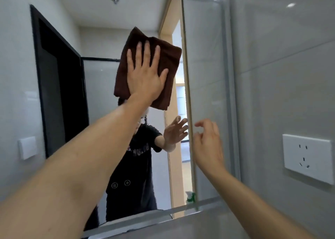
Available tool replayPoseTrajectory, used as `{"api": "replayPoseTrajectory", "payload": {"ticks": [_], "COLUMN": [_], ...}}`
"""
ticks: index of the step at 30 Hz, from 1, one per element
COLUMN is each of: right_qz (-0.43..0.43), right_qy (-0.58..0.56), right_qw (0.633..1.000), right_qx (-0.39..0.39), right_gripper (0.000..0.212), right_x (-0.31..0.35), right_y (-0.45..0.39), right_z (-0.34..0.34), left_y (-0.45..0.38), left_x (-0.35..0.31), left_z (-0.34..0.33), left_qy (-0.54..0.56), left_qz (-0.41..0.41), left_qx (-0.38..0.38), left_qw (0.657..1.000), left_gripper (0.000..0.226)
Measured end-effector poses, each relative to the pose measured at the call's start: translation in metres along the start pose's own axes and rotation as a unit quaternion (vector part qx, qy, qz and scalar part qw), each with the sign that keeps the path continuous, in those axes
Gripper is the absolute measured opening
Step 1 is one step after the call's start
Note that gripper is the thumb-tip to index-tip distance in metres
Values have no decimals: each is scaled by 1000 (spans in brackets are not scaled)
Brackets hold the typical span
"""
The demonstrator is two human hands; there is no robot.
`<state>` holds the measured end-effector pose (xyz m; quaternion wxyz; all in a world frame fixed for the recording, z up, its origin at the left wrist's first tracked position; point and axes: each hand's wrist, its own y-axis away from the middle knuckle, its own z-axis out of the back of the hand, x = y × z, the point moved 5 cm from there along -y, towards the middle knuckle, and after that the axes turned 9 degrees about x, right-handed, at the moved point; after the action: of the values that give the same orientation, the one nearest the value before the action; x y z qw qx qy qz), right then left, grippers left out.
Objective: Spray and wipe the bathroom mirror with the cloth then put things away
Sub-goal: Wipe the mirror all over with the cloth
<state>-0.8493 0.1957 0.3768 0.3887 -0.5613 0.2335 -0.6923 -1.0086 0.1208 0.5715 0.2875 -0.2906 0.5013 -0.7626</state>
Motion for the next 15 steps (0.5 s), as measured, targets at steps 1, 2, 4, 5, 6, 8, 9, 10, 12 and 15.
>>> {"api": "replayPoseTrajectory", "payload": {"ticks": [1,2,4,5,6,8,9,10,12,15], "right_qz": [5,12,27,30,34,48,52,55,64,89], "right_qy": [-1,-5,-16,-24,-33,-54,-62,-67,-74,-83], "right_qw": [1000,1000,999,999,998,996,994,993,990,988], "right_qx": [-9,-17,-28,-34,-41,-58,-67,-79,-99,-100], "right_gripper": [18,18,19,19,20,21,21,21,21,17], "right_x": [-2,-3,-2,-1,0,5,8,12,24,53], "right_y": [-3,-7,-14,-18,-22,-30,-35,-40,-50,-66], "right_z": [8,16,30,36,40,47,49,50,47,34], "left_y": [0,4,19,28,38,62,72,78,76,43], "left_x": [-14,-29,-62,-79,-96,-124,-134,-139,-136,-97], "left_z": [-1,-4,-13,-18,-24,-38,-44,-49,-51,-33], "left_qy": [4,7,18,27,32,20,6,-6,-19,-31], "left_qz": [16,16,-33,-72,-112,-187,-219,-248,-291,-296], "left_qx": [0,0,-3,1,11,41,57,71,85,57], "left_qw": [1000,1000,999,997,993,981,974,966,953,953], "left_gripper": [74,74,74,74,74,72,70,69,68,66]}}
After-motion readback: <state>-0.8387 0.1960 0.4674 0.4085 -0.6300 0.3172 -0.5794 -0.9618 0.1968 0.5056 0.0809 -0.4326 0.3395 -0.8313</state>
